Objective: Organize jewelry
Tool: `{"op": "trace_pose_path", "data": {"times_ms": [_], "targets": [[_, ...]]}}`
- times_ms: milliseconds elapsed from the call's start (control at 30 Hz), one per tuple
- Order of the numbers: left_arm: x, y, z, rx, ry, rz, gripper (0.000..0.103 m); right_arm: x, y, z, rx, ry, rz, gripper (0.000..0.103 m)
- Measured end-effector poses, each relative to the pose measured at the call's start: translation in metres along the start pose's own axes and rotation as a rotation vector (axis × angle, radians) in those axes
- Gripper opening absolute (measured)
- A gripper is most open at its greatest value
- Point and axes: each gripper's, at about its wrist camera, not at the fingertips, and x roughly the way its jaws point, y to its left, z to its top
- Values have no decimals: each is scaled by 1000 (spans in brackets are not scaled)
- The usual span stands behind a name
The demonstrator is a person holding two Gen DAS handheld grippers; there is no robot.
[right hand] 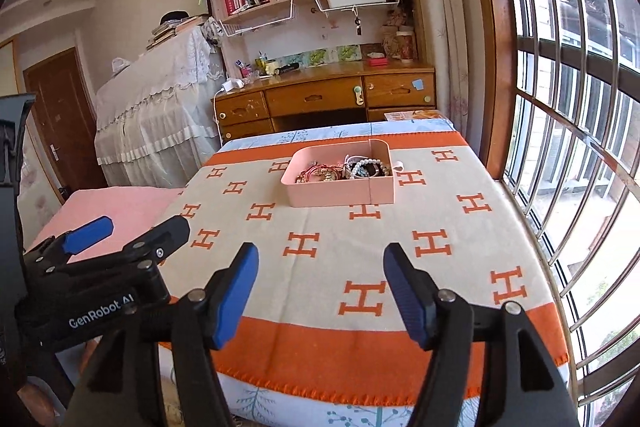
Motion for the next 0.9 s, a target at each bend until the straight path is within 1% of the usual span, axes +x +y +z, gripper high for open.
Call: {"op": "trace_pose_path", "data": {"times_ms": [233, 400, 900], "targets": [[-11, 0, -6, -11, -31, 19, 102, -3, -2, -4, 13, 0, -11, 66], [-10, 0, -10, -18, -18, 10, 102, -3, -3, -5, 13, 0, -10, 66], [-6, 1, -18, -21, 5, 15, 102, -5, -2, -10, 4, -5, -15, 66]]}}
